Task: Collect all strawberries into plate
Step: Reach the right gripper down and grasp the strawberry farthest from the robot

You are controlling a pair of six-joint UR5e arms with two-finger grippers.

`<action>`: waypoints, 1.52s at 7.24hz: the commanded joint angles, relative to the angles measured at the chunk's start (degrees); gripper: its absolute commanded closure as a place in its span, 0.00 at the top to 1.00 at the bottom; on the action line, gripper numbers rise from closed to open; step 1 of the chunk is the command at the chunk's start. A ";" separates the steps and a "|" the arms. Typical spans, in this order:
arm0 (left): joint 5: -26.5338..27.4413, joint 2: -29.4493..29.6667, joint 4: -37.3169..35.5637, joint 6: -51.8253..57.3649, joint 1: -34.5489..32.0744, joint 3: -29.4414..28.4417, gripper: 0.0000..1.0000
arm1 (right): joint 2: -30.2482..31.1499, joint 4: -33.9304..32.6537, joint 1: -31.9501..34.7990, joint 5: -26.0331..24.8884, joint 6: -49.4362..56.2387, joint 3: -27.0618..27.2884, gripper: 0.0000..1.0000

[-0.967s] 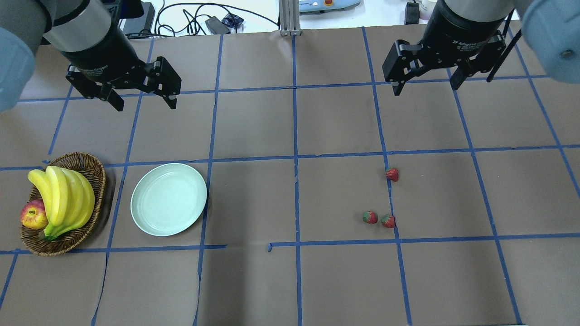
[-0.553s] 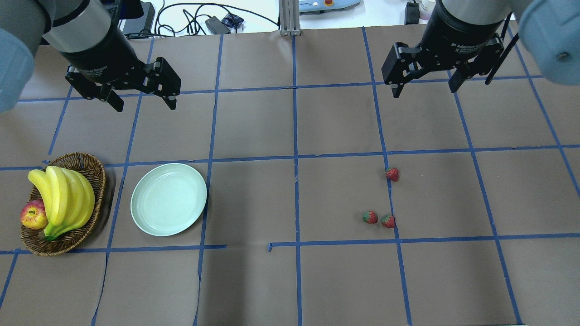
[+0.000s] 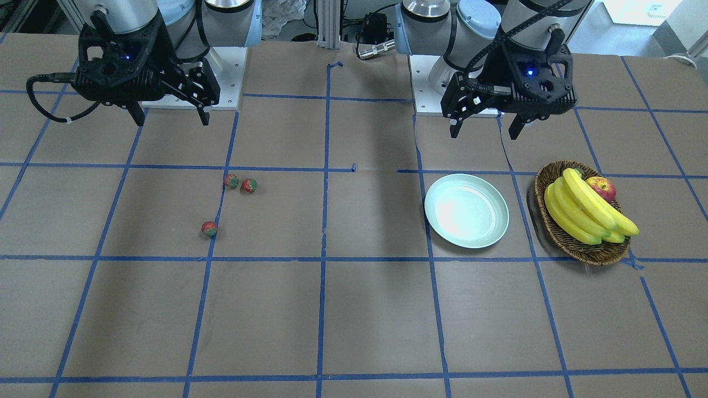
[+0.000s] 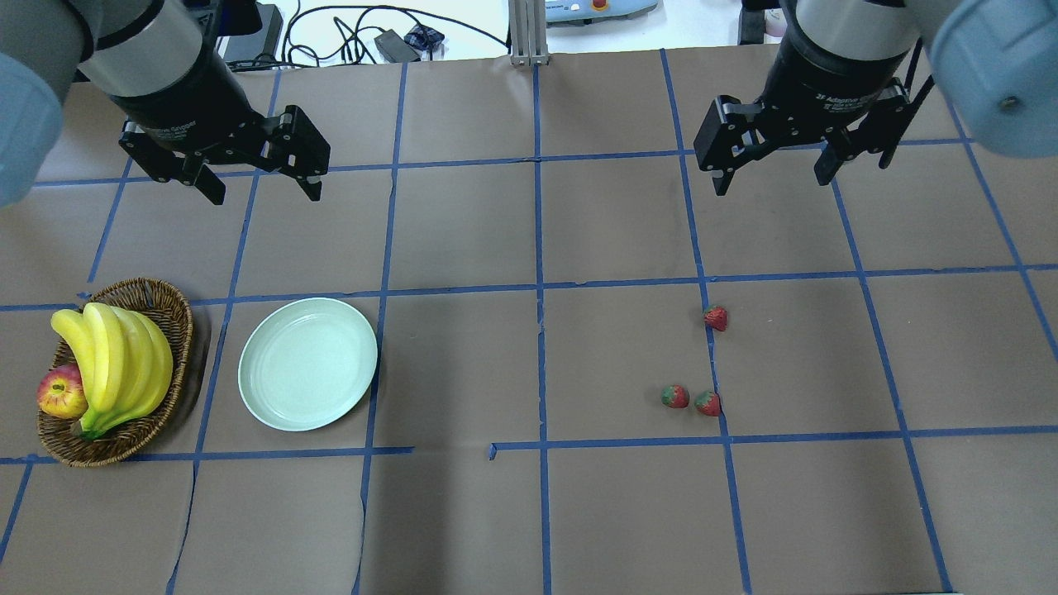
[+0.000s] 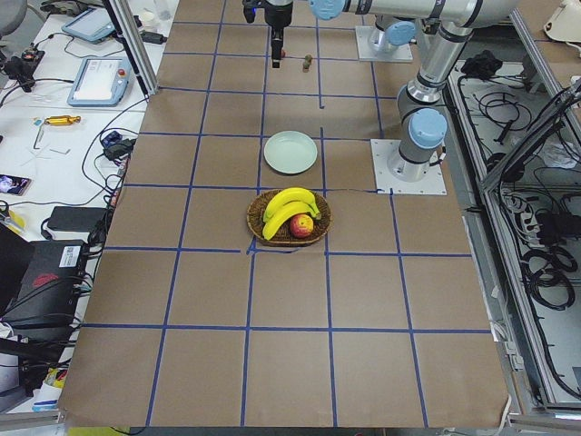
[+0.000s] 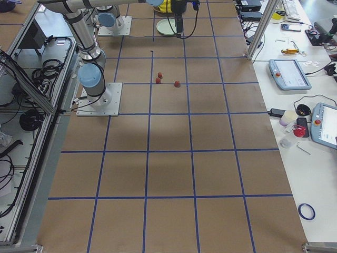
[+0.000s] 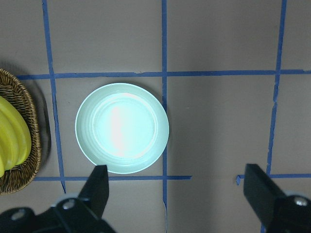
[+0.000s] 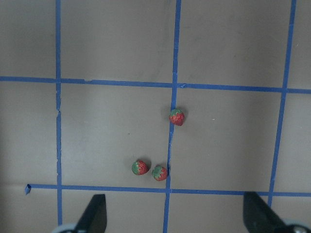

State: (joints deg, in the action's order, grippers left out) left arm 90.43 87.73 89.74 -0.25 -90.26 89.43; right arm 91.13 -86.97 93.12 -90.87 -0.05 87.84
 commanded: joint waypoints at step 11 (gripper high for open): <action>0.45 -0.89 0.09 0.07 0.00 1.97 1.00 | -17.03 -48.90 -3.46 -0.98 2.85 33.34 0.97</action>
State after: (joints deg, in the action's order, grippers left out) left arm 90.88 86.92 89.80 -0.14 -90.26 91.40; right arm 74.36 -134.02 89.96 -91.69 1.88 119.23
